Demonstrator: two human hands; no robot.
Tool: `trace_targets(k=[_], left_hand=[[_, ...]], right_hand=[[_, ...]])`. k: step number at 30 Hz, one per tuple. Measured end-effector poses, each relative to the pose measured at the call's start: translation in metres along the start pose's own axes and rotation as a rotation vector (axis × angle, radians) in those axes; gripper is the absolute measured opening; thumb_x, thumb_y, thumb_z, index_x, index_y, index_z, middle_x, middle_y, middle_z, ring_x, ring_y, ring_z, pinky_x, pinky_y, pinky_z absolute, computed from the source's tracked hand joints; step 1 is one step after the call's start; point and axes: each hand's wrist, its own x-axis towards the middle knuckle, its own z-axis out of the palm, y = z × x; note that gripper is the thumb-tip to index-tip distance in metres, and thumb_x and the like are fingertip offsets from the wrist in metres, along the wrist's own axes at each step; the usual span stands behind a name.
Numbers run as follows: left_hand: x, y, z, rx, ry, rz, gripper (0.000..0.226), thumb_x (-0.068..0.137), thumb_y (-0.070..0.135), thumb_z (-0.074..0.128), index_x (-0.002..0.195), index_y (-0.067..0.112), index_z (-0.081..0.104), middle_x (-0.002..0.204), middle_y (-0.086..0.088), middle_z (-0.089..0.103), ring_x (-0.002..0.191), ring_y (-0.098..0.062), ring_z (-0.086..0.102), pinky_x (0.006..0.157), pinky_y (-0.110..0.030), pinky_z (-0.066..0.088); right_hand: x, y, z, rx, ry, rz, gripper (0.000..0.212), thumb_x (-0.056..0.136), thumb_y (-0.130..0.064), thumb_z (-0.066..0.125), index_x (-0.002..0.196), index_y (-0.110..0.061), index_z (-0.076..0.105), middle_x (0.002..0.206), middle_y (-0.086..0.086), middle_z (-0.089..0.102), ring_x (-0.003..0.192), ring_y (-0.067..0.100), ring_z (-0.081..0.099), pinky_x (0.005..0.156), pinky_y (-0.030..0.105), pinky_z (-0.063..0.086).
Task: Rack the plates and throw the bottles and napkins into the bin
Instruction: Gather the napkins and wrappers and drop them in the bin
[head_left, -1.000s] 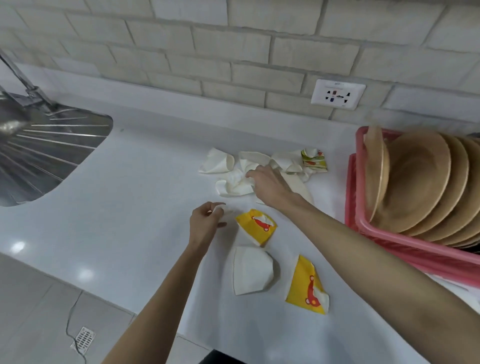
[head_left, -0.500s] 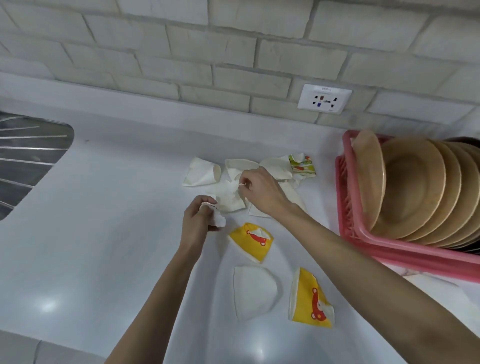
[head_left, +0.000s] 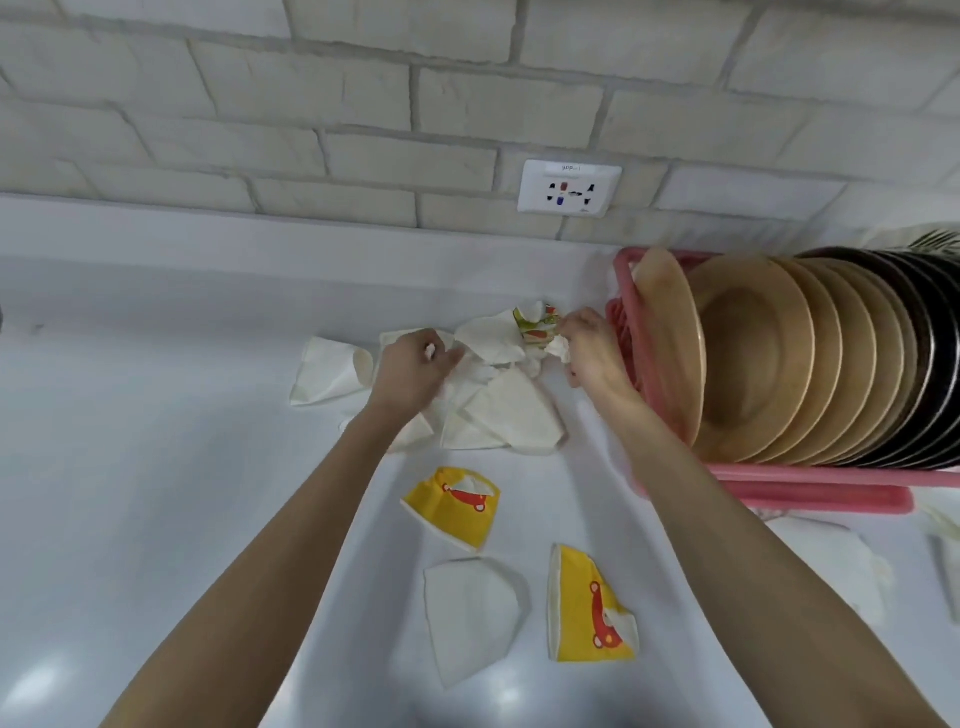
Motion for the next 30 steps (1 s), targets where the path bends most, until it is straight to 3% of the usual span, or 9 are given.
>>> trace_targets(k=[2,4,6,8,10,14,17,24,30], left_hand=[[0.020,0.003,0.008,0.185,-0.072,0.021,0.019,0.092,0.028,0.064,0.096,0.010,0.063,0.087,-0.007,0.065,0.080,-0.022,0.061,0.062,-0.027,0.041],[0.037,0.003,0.019,0.360,-0.188,0.028,0.032,0.092,0.027,0.065,0.117,0.007,0.062,0.110,-0.011,0.063,0.105,-0.028,0.061,0.078,-0.028,0.044],[0.047,0.003,0.030,0.505,-0.266,0.020,0.041,0.091,0.027,0.065,0.123,0.002,0.059,0.121,-0.015,0.060,0.116,-0.032,0.058,0.084,-0.032,0.044],[0.053,0.004,0.040,0.576,-0.288,0.016,0.043,0.089,0.027,0.066,0.120,-0.001,0.059,0.121,-0.018,0.060,0.115,-0.034,0.059,0.082,-0.032,0.044],[0.055,0.005,0.046,0.589,-0.285,0.002,0.044,0.087,0.030,0.068,0.119,0.000,0.061,0.120,-0.018,0.061,0.113,-0.034,0.059,0.086,-0.035,0.047],[0.058,0.004,0.056,0.588,-0.260,-0.001,0.047,0.081,0.040,0.072,0.112,0.006,0.064,0.115,-0.015,0.064,0.110,-0.033,0.061,0.080,-0.033,0.046],[0.057,0.005,0.063,0.555,-0.252,0.006,0.051,0.079,0.043,0.074,0.115,0.009,0.064,0.114,-0.013,0.064,0.110,-0.034,0.060,0.080,-0.034,0.044],[0.047,0.009,0.064,0.449,-0.231,0.045,0.007,0.077,0.018,0.073,0.083,0.014,0.072,0.092,-0.009,0.070,0.089,-0.031,0.065,0.077,-0.035,0.054],[0.037,0.014,0.041,0.289,-0.178,0.126,0.004,0.079,0.018,0.072,0.078,0.016,0.068,0.079,-0.001,0.066,0.075,-0.020,0.060,0.062,-0.023,0.040]], right_hand=[[0.009,0.007,0.000,-0.174,-0.028,-0.010,0.020,0.084,-0.032,0.054,0.070,-0.020,0.049,0.069,-0.002,0.051,0.065,0.020,0.047,0.059,0.031,0.035],[0.015,0.015,0.003,-0.353,-0.067,-0.017,0.020,0.083,-0.033,0.060,0.072,-0.017,0.057,0.073,0.000,0.061,0.071,0.021,0.058,0.065,0.033,0.044],[0.020,0.024,0.009,-0.462,-0.101,0.009,0.027,0.072,-0.037,0.059,0.085,-0.015,0.067,0.084,0.006,0.071,0.082,0.029,0.068,0.073,0.036,0.054],[0.021,0.028,0.012,-0.538,-0.138,0.024,0.045,0.064,-0.046,0.056,0.096,-0.017,0.069,0.092,0.005,0.072,0.088,0.027,0.068,0.078,0.037,0.055],[0.019,0.028,0.014,-0.578,-0.162,0.036,0.048,0.063,-0.050,0.060,0.101,-0.023,0.068,0.096,0.000,0.072,0.091,0.024,0.067,0.082,0.037,0.055],[0.016,0.034,0.016,-0.637,-0.156,0.015,0.026,0.074,-0.037,0.068,0.096,-0.026,0.062,0.102,0.000,0.068,0.095,0.027,0.064,0.084,0.040,0.054],[0.014,0.038,0.015,-0.612,-0.170,-0.006,0.011,0.079,-0.029,0.067,0.082,-0.023,0.059,0.092,0.001,0.067,0.087,0.028,0.063,0.078,0.039,0.055],[0.008,0.044,0.007,-0.467,-0.126,-0.066,0.024,0.077,-0.049,0.056,0.066,-0.028,0.055,0.076,-0.003,0.067,0.074,0.022,0.064,0.066,0.034,0.050],[0.002,0.030,0.004,-0.142,-0.071,-0.082,0.006,0.077,-0.015,0.058,0.080,-0.018,0.056,0.068,-0.002,0.062,0.052,0.017,0.059,0.053,0.031,0.048]])
